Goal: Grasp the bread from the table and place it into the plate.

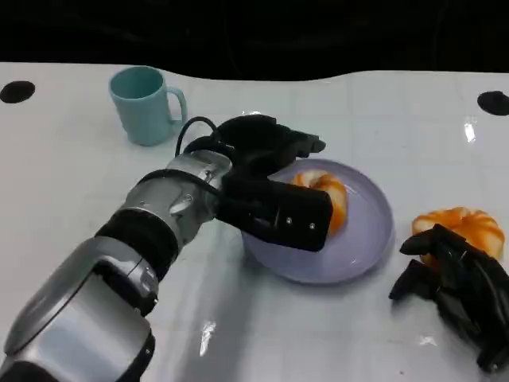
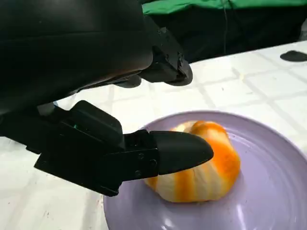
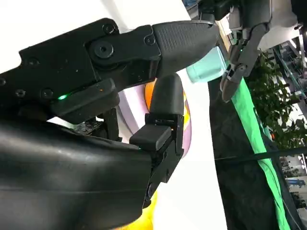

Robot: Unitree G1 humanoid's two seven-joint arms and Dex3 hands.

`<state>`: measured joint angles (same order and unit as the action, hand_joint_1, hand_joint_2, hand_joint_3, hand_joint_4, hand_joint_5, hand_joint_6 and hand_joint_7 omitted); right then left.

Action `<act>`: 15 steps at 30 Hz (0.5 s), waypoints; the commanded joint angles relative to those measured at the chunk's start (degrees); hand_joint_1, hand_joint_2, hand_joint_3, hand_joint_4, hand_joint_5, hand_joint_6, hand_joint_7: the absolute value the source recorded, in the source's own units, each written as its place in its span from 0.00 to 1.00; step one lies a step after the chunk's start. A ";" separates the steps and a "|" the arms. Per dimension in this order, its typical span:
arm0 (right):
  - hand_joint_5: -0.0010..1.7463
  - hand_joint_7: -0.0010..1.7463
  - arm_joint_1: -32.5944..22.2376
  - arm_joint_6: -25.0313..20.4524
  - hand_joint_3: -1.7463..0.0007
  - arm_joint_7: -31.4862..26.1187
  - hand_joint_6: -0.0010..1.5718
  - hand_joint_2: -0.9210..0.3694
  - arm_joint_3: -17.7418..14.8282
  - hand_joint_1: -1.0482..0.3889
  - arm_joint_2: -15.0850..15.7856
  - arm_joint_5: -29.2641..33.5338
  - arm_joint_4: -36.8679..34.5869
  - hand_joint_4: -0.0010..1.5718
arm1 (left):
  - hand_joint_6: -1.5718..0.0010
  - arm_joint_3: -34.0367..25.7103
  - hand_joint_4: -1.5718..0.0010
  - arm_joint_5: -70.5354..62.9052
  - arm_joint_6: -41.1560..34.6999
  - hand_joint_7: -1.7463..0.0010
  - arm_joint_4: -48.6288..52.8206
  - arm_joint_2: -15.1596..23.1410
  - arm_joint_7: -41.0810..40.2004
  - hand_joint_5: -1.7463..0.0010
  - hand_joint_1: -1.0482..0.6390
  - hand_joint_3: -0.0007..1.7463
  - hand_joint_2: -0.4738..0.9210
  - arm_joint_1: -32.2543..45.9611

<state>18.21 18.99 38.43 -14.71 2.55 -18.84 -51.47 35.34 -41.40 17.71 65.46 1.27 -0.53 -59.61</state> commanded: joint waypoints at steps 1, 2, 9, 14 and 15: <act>0.90 0.70 -0.92 -0.87 0.85 -0.19 0.40 0.00 -0.10 0.36 0.33 -0.14 -0.72 0.43 | 0.72 -1.84 0.89 1.96 1.09 0.96 -2.69 2.06 0.29 0.76 0.07 0.39 1.00 0.96; 0.90 0.70 -0.91 -0.87 0.85 -0.12 0.40 0.00 -0.14 0.36 0.29 -0.21 -0.72 0.43 | 0.71 -1.98 0.88 2.17 1.18 0.96 -3.08 2.28 0.28 0.76 0.08 0.38 1.00 1.18; 0.90 0.70 -1.13 -0.48 0.85 -0.07 0.40 0.00 -0.23 0.37 0.25 -0.21 -0.71 0.43 | 0.68 -10.55 0.83 13.94 9.01 0.96 -9.87 5.92 4.74 0.70 0.13 0.33 1.00 9.36; 0.90 0.71 -1.57 0.15 0.84 -1.30 0.40 0.00 0.45 0.36 0.40 0.80 0.06 0.43 | 0.65 -20.84 0.83 32.09 13.19 0.96 -16.65 5.21 16.66 0.57 0.20 0.25 1.00 18.44; 0.90 0.71 -1.57 0.27 0.84 -1.15 0.40 0.00 0.38 0.36 0.36 0.70 0.00 0.43 | 0.64 -23.06 0.82 36.87 12.28 0.96 -19.25 4.70 19.91 0.55 0.21 0.25 1.00 21.03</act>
<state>17.95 19.55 37.68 -14.57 2.56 -18.44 -51.10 16.43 -12.27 30.10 50.60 5.80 13.71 -42.34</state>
